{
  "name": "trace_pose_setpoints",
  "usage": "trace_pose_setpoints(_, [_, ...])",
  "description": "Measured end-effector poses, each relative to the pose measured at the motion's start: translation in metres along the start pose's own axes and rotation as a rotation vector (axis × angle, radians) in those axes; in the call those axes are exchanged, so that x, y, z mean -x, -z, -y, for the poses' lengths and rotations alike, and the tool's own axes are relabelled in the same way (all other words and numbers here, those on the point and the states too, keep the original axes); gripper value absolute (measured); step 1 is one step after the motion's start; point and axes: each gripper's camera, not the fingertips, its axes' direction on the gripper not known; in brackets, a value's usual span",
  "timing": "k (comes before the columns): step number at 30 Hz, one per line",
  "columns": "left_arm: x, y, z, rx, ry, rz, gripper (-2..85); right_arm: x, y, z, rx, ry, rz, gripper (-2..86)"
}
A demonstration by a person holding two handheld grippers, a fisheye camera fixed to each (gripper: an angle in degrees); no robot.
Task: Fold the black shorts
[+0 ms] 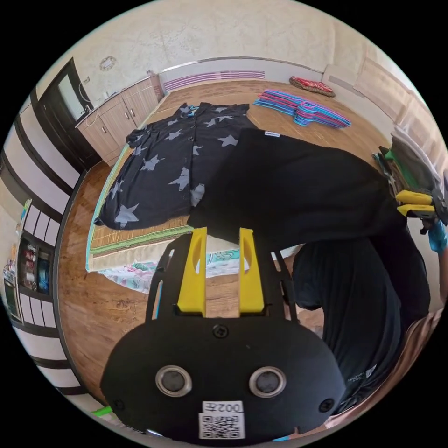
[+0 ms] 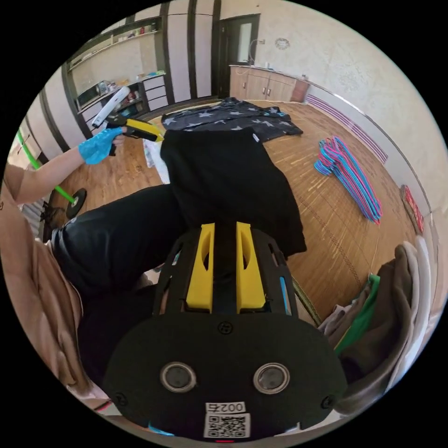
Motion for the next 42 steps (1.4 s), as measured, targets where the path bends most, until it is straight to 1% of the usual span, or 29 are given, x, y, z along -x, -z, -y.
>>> trace_pose_setpoints(4, [-0.027, 0.000, 0.006, -0.013, -0.085, -0.057, 6.9, 0.024, -0.016, 0.010, 0.058, 0.142, 0.006, 8.5])
trace_pose_setpoints(8, [-0.043, -0.008, 0.005, 0.040, -0.107, -0.017, 6.8, 0.034, -0.038, 0.010, 0.190, 0.216, -0.082, 8.1])
trace_pose_setpoints(10, [-0.048, -0.011, 0.000, 0.059, -0.090, -0.006, 6.6, 0.036, -0.043, 0.005, 0.224, 0.214, -0.084, 6.5])
trace_pose_setpoints(13, [-0.050, -0.008, -0.004, 0.069, -0.070, 0.001, 6.2, 0.032, -0.041, 0.000, 0.221, 0.200, -0.078, 4.6])
trace_pose_setpoints(20, [-0.056, 0.000, -0.012, 0.126, -0.037, 0.019, 6.4, 0.024, -0.029, -0.011, 0.210, 0.195, -0.039, 5.1])
trace_pose_setpoints(23, [-0.063, 0.015, -0.016, 0.090, -0.037, -0.022, 6.9, 0.020, -0.015, -0.024, 0.184, 0.163, -0.058, 6.8])
trace_pose_setpoints(26, [-0.079, 0.033, -0.015, 0.043, -0.072, -0.055, 7.4, 0.013, -0.001, -0.045, 0.145, 0.086, -0.107, 9.0])
trace_pose_setpoints(28, [-0.097, 0.048, -0.012, 0.010, -0.116, -0.077, 7.9, 0.006, 0.007, -0.065, 0.126, -0.016, -0.145, 11.3])
trace_pose_setpoints(31, [-0.122, 0.064, -0.003, -0.024, -0.166, -0.121, 8.6, -0.005, 0.016, -0.090, 0.079, -0.167, -0.149, 12.8])
trace_pose_setpoints(35, [-0.158, 0.080, 0.009, -0.053, -0.240, -0.178, 9.5, -0.014, 0.009, -0.111, 0.084, -0.225, -0.053, 12.6])
trace_pose_setpoints(37, [-0.183, 0.091, 0.017, -0.071, -0.291, -0.198, 10.3, -0.019, 0.002, -0.119, 0.084, -0.244, -0.016, 11.1])
trace_pose_setpoints(42, [-0.229, 0.112, 0.028, -0.081, -0.371, -0.192, 11.4, -0.028, 0.000, -0.136, 0.038, -0.257, 0.002, 7.2])
